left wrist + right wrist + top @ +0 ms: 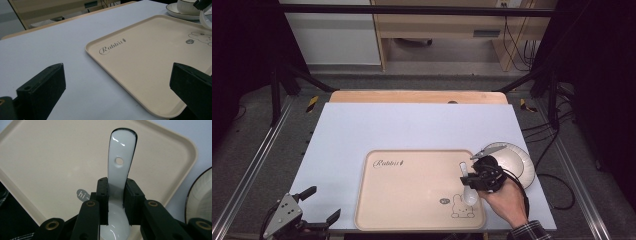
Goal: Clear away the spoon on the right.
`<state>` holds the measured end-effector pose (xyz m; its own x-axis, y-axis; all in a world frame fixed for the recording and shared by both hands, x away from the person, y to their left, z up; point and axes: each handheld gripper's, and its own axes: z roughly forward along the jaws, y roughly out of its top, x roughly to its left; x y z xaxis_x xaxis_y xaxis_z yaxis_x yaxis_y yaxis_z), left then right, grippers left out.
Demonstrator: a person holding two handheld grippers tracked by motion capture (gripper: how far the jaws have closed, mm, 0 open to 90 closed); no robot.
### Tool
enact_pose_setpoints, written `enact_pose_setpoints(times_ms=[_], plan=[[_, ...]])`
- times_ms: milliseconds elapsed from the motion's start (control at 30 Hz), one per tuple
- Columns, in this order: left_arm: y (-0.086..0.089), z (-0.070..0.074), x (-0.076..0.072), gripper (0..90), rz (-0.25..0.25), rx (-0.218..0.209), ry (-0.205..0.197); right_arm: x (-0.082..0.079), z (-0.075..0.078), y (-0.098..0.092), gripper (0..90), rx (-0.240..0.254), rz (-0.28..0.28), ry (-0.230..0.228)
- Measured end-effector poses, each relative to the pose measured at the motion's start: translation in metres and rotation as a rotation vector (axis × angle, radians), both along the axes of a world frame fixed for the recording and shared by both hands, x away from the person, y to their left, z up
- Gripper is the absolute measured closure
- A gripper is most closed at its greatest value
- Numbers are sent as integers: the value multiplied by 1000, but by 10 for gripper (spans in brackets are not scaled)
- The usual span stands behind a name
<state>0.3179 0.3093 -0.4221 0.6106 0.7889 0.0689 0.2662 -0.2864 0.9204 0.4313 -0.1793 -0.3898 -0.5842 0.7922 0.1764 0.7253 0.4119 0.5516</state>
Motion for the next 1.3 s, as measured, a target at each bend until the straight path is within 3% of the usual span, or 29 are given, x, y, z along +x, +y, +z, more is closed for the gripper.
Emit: enact_pose_setpoints(times_ms=[367, 967, 1300], plan=[[0, 0, 0, 0, -1, 0, 0, 7, -22, 10, 753, -21, 18, 20], [0, 0, 0, 0, -3, 1, 1, 15, -51, 11, 726, -28, -37, 41], [0, 0, 0, 0, -3, 2, 2, 11, -54, 10, 639, -35, -37, -2]])
